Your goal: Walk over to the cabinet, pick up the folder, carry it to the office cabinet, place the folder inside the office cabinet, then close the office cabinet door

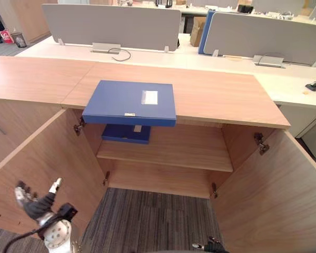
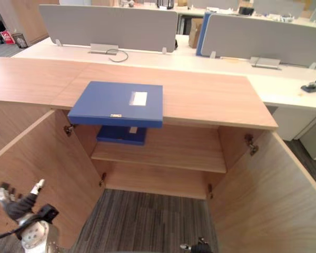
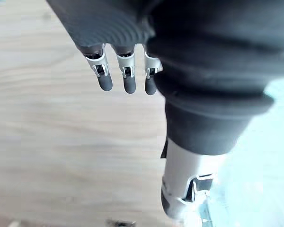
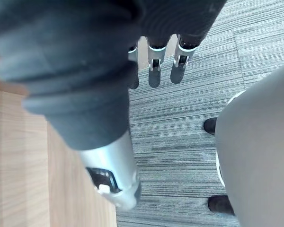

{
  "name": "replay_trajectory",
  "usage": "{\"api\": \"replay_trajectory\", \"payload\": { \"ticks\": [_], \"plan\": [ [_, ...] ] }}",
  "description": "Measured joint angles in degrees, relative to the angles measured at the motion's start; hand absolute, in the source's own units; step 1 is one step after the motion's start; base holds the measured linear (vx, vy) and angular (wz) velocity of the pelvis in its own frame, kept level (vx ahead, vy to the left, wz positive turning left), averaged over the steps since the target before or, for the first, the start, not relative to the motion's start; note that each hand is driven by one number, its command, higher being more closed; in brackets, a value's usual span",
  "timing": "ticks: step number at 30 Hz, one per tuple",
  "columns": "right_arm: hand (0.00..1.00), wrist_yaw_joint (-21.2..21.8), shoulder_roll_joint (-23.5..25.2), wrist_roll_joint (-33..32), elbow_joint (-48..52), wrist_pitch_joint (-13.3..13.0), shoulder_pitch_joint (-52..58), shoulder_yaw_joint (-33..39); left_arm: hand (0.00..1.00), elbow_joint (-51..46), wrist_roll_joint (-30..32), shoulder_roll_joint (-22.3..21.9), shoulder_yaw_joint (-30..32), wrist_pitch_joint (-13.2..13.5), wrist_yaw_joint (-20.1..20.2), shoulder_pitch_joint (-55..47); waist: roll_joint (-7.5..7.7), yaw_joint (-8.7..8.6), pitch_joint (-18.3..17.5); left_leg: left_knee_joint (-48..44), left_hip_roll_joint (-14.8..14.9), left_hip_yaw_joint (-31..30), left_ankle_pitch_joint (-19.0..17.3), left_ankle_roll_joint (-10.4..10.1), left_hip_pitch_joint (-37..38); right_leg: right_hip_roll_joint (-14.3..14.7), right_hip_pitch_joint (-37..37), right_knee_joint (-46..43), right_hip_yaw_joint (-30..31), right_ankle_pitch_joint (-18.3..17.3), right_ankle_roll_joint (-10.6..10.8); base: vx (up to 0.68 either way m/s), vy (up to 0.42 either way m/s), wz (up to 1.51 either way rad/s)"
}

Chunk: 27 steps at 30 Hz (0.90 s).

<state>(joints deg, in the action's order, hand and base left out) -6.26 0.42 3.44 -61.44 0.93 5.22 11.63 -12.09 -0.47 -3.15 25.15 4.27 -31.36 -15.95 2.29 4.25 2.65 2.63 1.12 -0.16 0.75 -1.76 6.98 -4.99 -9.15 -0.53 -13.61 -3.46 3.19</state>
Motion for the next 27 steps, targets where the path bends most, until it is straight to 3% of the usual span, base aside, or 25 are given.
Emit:
{"api": "replay_trajectory", "payload": {
  "ticks": [4,9,12,20,27],
  "plan": [
    [0.0,-0.27,-0.07,0.07,-0.11,-0.37,0.25,-0.52,0.0,-5.37,13.42,0.31,-3.65,-2.02,-3.47,1.78,0.22,0.07,-0.71,0.01,0.08,0.05,0.16,0.05,-0.26,0.2,0.1,0.28,0.05,0.1,-0.06,0.0,0.0,0.0],
    [0.0,-0.23,-0.17,1.16,-1.23,-0.63,-0.07,-0.49,0.0,-5.26,29.19,1.9,-13.01,-5.49,-2.48,7.09,0.03,-0.19,-1.74,0.0,0.35,1.26,0.15,-0.05,-0.39,0.65,0.86,0.54,1.49,0.25,-0.28,0.03,-0.004,-0.13],
    [0.0,0.0,-0.33,2.44,-1.31,-0.89,-0.57,-0.48,0.0,-0.21,38.05,6.27,-16.57,-6.3,-0.58,12.23,-0.12,-0.78,-1.76,0.19,0.39,2.21,0.15,-0.05,0.13,0.9,0.99,0.84,2.44,0.52,-0.55,0.01,0.006,-0.17],
    [0.0,1.18,-0.87,3.15,-1.33,-1.0,-1.3,-0.48,0.0,8.09,46.71,11.29,-18.53,-6.85,3.72,17.22,-0.75,-2.27,-1.64,0.21,0.43,3.7,0.15,-0.02,0.06,1.05,1.75,2.24,3.93,2.03,-0.57,-0.03,0.015,-0.13],
    [0.0,1.68,-1.38,4.59,-1.34,-1.11,-1.63,-0.52,0.0,9.29,49.35,14.12,-18.68,-7.0,3.97,17.69,-1.53,-3.18,-2.12,0.28,0.2,4.21,0.19,0.05,0.03,1.2,1.42,3.76,4.28,3.1,-0.42,-0.02,0.006,-0.04]
  ]
}}
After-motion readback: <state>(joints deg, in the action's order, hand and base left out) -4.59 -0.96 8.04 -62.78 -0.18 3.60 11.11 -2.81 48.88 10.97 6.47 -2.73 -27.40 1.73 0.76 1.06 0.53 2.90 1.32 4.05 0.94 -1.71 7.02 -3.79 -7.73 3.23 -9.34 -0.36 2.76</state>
